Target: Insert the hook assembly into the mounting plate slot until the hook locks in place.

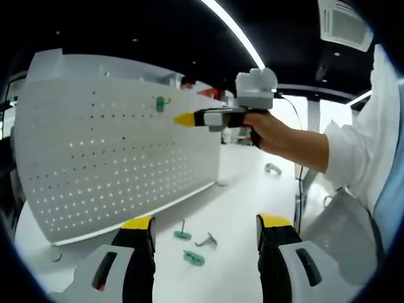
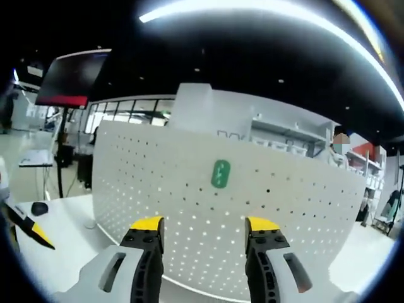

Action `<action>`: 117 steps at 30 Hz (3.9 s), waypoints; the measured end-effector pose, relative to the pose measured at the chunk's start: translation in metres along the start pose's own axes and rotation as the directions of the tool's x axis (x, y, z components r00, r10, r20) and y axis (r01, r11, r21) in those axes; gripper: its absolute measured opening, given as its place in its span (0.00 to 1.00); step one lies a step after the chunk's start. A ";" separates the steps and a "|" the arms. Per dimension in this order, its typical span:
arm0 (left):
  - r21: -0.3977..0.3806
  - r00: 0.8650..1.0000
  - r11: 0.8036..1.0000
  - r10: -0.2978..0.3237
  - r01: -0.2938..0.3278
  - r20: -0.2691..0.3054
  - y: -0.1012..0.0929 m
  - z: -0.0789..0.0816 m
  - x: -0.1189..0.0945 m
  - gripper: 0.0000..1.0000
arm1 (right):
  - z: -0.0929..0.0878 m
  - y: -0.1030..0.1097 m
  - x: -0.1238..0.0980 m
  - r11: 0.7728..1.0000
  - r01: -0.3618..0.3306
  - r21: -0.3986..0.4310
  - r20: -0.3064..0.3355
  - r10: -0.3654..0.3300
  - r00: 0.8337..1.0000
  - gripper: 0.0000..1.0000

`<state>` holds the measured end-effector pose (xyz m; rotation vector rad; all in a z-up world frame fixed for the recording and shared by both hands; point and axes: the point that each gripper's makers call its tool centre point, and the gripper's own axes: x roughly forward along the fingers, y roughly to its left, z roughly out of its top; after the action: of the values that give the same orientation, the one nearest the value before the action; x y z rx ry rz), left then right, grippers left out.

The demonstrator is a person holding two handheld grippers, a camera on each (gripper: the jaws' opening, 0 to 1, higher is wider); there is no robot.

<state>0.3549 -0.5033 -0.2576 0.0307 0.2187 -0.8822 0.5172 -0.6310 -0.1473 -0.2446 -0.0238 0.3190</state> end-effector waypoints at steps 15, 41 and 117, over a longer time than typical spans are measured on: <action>0.001 0.999 1.000 -0.028 0.028 -0.018 -0.007 -0.005 0.005 0.67 | -0.039 0.017 -0.003 0.987 -0.132 0.093 -0.090 0.140 0.986 0.37; 0.027 1.000 1.000 0.003 -0.002 -0.008 0.000 -0.001 0.001 0.67 | -0.133 0.052 -0.005 0.918 -0.288 0.271 -0.339 0.372 0.864 0.25; 0.075 0.992 0.991 0.112 -0.108 -0.056 0.026 -0.009 -0.008 0.65 | -0.252 0.127 -0.006 0.785 -0.444 0.432 -0.648 0.612 0.453 0.04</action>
<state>0.3686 -0.4791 -0.2666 0.1348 0.2394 -0.7792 0.4876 -0.5750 -0.4224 -0.1602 0.9767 0.8374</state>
